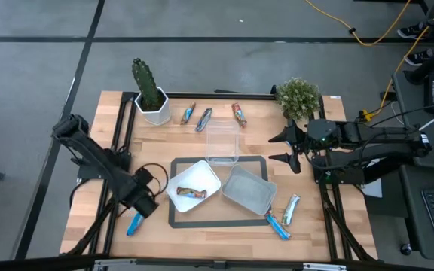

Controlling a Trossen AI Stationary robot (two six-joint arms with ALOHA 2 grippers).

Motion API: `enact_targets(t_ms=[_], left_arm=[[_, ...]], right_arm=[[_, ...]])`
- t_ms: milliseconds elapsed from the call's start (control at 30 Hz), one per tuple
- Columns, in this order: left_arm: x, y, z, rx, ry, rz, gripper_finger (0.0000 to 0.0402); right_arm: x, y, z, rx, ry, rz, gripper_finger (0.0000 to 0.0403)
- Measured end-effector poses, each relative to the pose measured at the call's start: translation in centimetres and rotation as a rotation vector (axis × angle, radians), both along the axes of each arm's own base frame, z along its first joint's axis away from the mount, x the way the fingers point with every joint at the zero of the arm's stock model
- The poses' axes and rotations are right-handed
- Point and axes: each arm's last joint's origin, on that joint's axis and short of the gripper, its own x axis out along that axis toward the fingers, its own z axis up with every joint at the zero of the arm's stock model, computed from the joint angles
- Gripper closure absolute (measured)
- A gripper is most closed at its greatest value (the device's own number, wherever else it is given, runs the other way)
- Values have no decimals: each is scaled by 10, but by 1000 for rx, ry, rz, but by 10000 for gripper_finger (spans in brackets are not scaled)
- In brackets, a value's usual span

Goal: Pick and place Granola Bars by type
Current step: Put the yellow granola bar into the transparent bin

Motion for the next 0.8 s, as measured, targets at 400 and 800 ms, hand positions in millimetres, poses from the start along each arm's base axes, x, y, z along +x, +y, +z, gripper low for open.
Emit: enact_targets(t_ms=[400,800], left_arm=[[28,7,158,360,-963,-160,382],[66,50,183,442,-998,-195,383]], right_arm=[[0,0,0,-16,-1,7,107],[0,0,0,-17,-1,7,107]])
